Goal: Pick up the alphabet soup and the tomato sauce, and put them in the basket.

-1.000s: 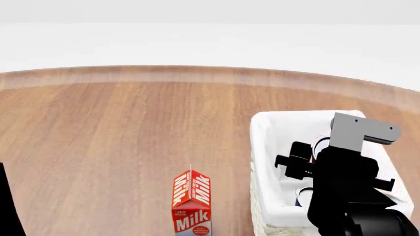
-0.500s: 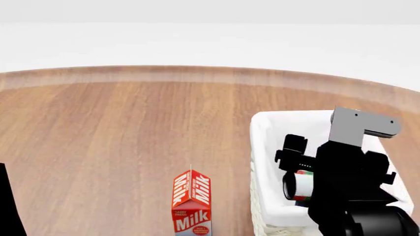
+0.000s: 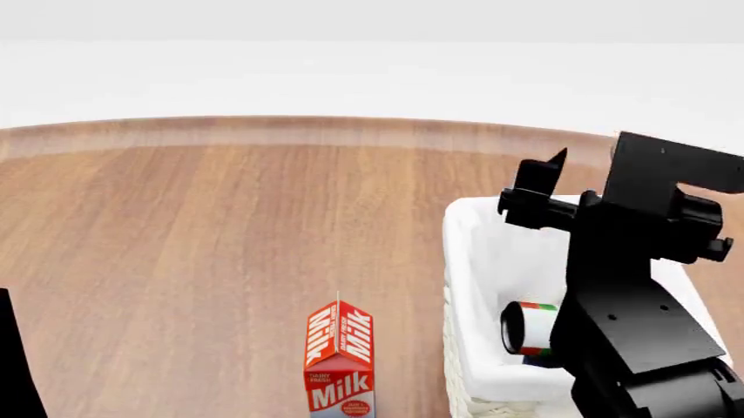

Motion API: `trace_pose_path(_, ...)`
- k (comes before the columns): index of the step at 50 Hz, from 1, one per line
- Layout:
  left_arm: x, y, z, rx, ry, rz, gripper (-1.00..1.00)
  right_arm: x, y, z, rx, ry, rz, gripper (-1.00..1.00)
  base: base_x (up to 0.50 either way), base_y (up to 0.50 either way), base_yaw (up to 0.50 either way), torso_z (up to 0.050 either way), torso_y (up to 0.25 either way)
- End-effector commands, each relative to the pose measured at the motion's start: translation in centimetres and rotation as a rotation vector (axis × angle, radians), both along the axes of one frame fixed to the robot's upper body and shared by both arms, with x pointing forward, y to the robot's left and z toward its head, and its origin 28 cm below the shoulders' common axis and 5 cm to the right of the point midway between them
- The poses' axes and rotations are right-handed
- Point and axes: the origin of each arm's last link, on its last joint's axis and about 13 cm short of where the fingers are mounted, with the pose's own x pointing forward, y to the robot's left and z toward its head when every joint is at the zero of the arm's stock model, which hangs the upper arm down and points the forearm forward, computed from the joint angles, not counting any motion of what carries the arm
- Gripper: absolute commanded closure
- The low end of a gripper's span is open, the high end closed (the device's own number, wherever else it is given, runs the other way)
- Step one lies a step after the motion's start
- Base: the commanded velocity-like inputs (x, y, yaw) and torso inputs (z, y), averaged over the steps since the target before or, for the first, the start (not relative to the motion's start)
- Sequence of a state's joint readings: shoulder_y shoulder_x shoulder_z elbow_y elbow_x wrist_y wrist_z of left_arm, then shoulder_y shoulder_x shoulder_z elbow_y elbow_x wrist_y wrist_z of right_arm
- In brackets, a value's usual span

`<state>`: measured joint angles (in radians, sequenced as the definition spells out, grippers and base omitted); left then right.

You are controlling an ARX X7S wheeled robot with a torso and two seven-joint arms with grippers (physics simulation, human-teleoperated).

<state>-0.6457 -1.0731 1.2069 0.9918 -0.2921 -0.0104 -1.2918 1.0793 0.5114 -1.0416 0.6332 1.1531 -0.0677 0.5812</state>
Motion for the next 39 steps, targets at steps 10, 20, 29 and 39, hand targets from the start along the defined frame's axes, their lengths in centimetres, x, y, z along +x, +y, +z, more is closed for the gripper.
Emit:
trace_pose_path(10,0.1,0.0,-0.1,-0.002,0.001,-0.001,-1.0,-1.3,1.2,4.2,-0.087,-0.395,0.01,-1.0,0.0,0.0,0.0,0.0,0.0)
trace_pose_path(20,0.0,0.0,-0.1,-0.001,0.003,0.0,-1.0,-2.9,1.6,6.1,-0.033,-0.515,0.04,-1.0,0.0,0.0,0.0,0.0,0.0)
trace_pose_path(29,0.0,-0.1,0.0,0.001,0.001,-0.006,-1.0,-5.9,2.2,9.8,0.02,-0.638,0.085,-1.0,0.0,0.0,0.0,0.0,0.0)
trace_pose_path(39,0.0,-0.1,0.0,0.002,0.0,-0.004,-1.0,-10.0,3.1,12.1,0.063,-0.769,0.16,-1.0,0.0,0.0,0.0,0.0,0.0)
